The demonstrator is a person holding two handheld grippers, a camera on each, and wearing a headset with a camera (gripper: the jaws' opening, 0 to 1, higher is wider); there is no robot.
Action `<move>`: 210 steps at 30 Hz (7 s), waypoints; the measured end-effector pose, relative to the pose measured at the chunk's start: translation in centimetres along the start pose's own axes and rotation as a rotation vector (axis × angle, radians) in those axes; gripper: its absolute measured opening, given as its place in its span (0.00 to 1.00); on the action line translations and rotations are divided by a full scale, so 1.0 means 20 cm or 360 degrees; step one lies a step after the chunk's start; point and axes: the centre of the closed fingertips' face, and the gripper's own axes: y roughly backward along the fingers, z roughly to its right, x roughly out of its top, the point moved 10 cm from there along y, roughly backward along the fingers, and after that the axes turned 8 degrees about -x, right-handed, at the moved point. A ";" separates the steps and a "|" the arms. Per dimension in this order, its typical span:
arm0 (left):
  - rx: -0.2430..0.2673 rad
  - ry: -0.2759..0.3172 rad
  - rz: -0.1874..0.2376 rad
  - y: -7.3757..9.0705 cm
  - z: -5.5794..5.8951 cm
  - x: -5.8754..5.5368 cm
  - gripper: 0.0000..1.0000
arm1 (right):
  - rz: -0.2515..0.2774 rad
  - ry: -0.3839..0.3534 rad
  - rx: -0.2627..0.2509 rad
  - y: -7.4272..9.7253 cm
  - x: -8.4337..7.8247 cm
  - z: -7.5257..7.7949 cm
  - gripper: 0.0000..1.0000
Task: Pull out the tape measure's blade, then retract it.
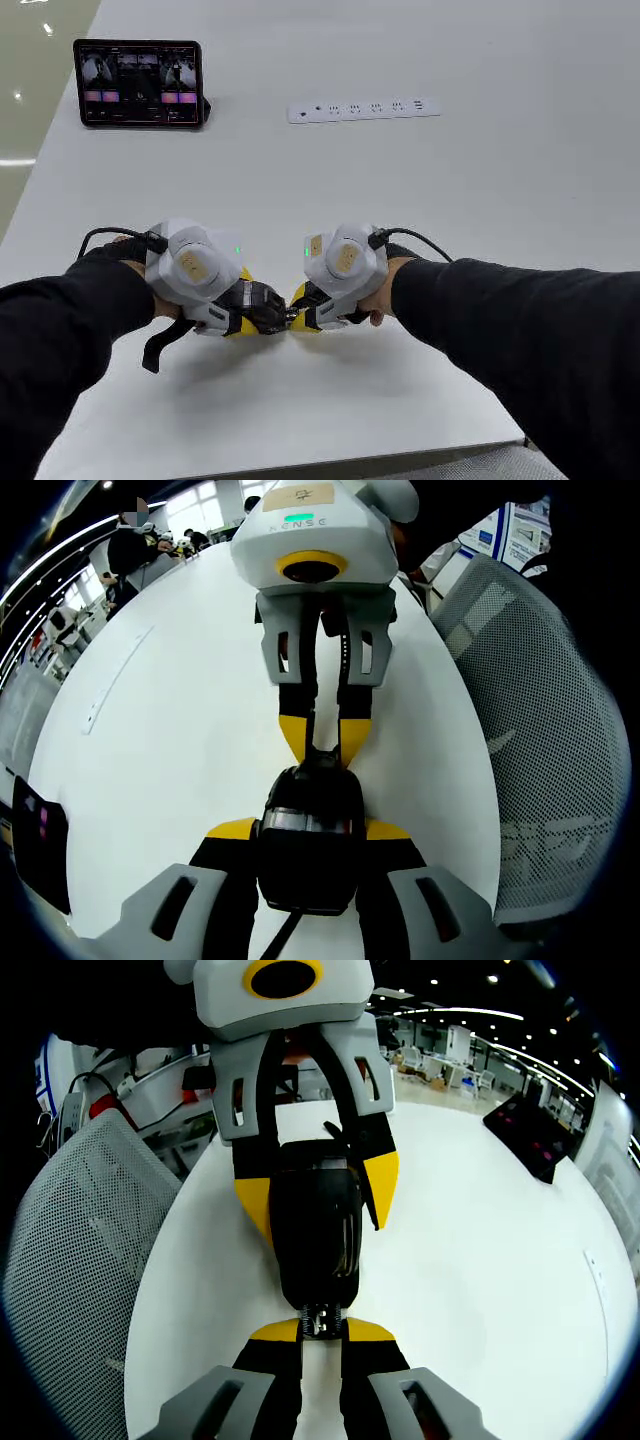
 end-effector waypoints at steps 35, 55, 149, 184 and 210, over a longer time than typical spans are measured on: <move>0.0009 0.0028 -0.0013 0.00 0.00 0.00 0.32 | -0.0057 0.0004 -0.0034 0.11 -0.10 0.01 0.10; 0.0016 0.0037 -0.0015 0.00 0.00 0.00 0.32 | -0.0094 0.0002 -0.0030 0.17 -0.17 0.03 0.10; 0.0020 0.0045 -0.0066 -0.01 0.01 0.02 0.32 | -0.0210 -0.0126 -0.0070 0.46 -0.49 0.06 0.09; 0.0033 0.0070 -0.0072 0.00 0.02 0.03 0.32 | -0.0277 -0.0120 -0.0072 0.55 -0.58 0.08 0.09; 0.0038 0.0075 -0.0075 -0.01 0.00 0.02 0.32 | -0.0308 -0.0121 -0.0082 0.61 -0.64 0.10 0.09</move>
